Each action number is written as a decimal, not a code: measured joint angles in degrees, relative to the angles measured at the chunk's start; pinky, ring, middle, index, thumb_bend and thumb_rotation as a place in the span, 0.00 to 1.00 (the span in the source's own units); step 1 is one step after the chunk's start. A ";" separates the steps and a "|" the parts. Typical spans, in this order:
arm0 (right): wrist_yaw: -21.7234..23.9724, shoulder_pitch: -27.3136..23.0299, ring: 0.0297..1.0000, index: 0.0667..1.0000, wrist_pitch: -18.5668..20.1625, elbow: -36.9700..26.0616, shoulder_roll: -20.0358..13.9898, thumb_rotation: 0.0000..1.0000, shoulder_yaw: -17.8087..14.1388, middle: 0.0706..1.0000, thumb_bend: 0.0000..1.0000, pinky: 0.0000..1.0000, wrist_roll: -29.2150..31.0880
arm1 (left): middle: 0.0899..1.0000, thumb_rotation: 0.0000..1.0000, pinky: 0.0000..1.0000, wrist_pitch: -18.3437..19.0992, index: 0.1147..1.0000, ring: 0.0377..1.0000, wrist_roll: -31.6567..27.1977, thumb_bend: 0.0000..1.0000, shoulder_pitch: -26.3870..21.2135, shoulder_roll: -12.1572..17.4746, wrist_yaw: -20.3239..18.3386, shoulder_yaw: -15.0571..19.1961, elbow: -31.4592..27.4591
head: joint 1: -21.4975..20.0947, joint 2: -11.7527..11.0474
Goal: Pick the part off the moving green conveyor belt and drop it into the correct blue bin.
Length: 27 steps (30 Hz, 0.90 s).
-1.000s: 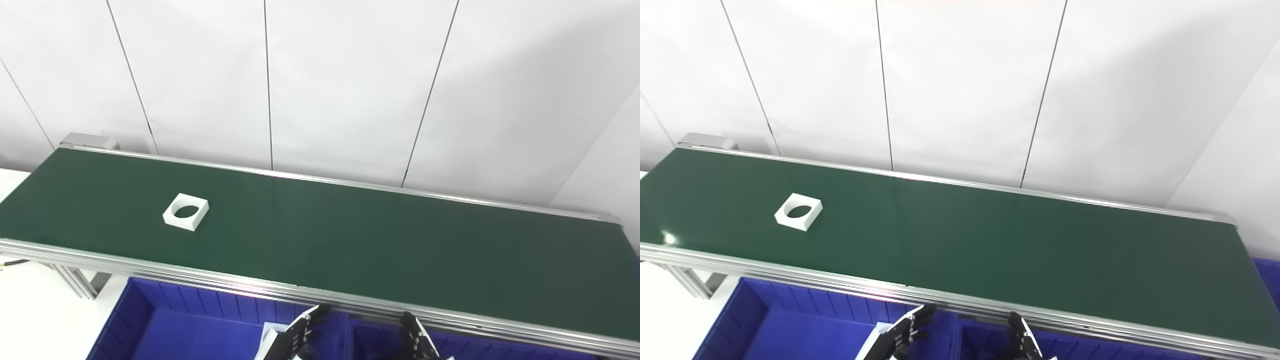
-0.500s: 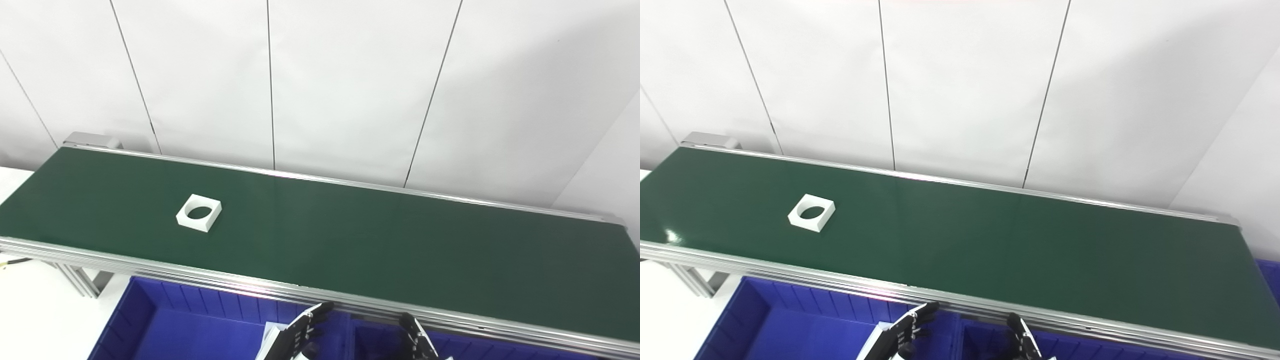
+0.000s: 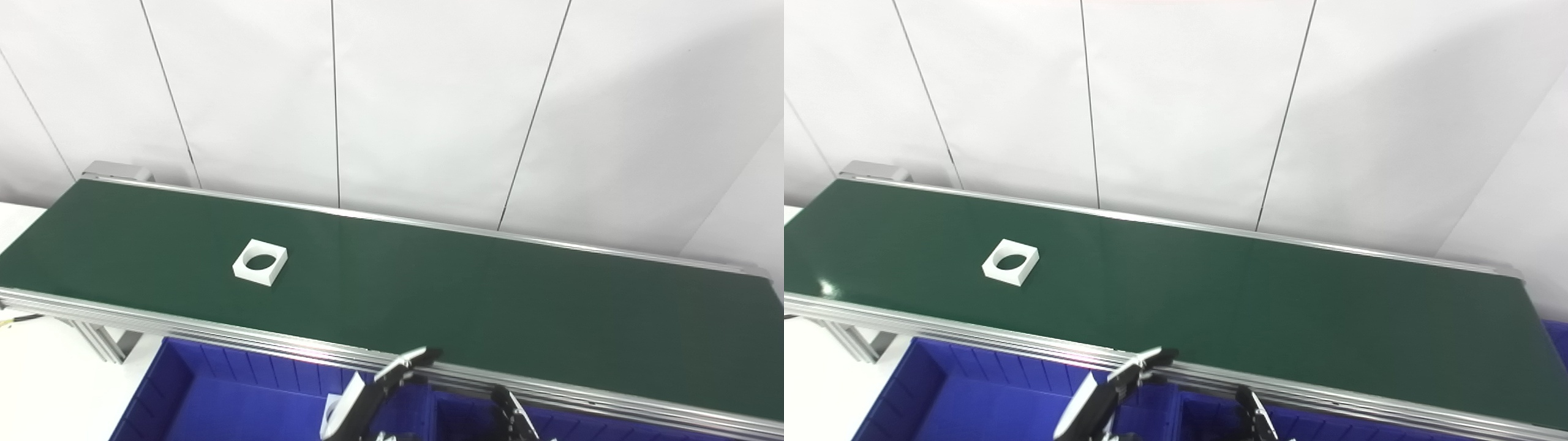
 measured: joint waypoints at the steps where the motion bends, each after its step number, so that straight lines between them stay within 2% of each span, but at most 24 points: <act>1: 0.00 -0.05 0.91 0.95 0.00 0.09 -0.02 1.00 0.03 0.93 0.79 0.91 0.00 | 0.86 0.87 0.75 -0.01 0.80 0.86 0.03 1.00 -0.78 0.26 0.25 0.10 -1.03 | 0.00 0.00; 3: 0.15 -0.16 0.91 0.96 0.00 0.20 -0.04 1.00 -0.02 0.94 0.79 0.92 0.25 | 0.86 0.85 0.75 -0.01 0.80 0.86 0.52 1.00 -2.33 0.52 0.98 0.15 -2.54 | 0.44 0.09; 5: 0.57 -0.19 0.91 0.96 0.00 0.25 -0.02 1.00 -0.27 0.94 0.78 0.93 0.82 | 0.87 0.82 0.82 -0.04 0.80 0.87 1.95 1.00 -3.95 1.21 1.46 0.07 -4.24 | 0.79 0.00; 6: 0.59 -0.21 0.91 0.96 0.00 0.34 -0.02 1.00 -0.36 0.94 0.78 0.92 0.86 | 0.87 0.76 0.87 -0.04 0.79 0.88 2.34 0.98 -4.91 1.64 1.62 0.13 -4.68 | 0.88 0.00; 7: 0.59 -0.28 0.91 0.96 0.00 0.45 -0.02 1.00 -0.38 0.94 0.77 0.93 0.86 | 0.87 0.74 0.90 -0.05 0.80 0.88 2.56 0.97 -5.82 2.07 1.69 0.28 -4.95 | 0.88 0.00; 9: 0.59 -0.46 0.91 0.96 -0.12 0.78 -0.02 1.00 -0.40 0.94 0.78 0.93 0.86 | 0.88 0.74 0.91 -0.05 0.81 0.89 4.06 0.97 -7.57 2.95 1.94 1.27 -4.93 | 0.88 -0.09; 13: 0.64 -0.58 0.91 0.96 -0.21 0.87 0.01 1.00 -0.58 0.94 0.77 0.93 0.99 | 0.87 0.64 0.96 -0.05 0.81 0.90 7.30 0.93 -10.55 4.73 2.43 4.59 -4.83 | 0.71 -0.18; 15: 0.64 -0.58 0.92 0.96 -0.22 0.87 0.01 1.00 -0.59 0.94 0.78 0.93 1.06 | 0.87 0.59 0.95 -0.05 0.81 0.90 7.91 0.91 -12.04 5.49 2.34 6.22 -4.81 | 0.97 -0.18; 20: 0.76 -0.58 0.92 0.97 -0.24 0.91 0.08 1.00 -0.88 0.94 0.78 0.94 1.27 | 0.86 0.60 0.92 -0.01 0.79 0.88 11.77 0.93 -16.75 7.17 -0.15 12.02 -4.65 | 0.88 -0.26; 23: 0.83 -0.59 0.92 0.96 -0.28 1.00 0.18 1.00 -0.98 0.94 0.79 0.94 1.30 | 0.85 0.56 0.91 0.01 0.79 0.87 14.32 0.92 -19.66 8.51 -2.23 13.71 -4.04 | 0.88 -0.44; 27: 0.87 -0.60 0.92 0.96 -0.45 1.08 0.25 1.00 -1.09 0.94 0.79 0.93 1.31 | 0.81 0.45 0.87 -0.01 0.78 0.84 19.01 0.94 -22.35 10.18 -4.31 14.29 -1.67 | 0.71 -0.44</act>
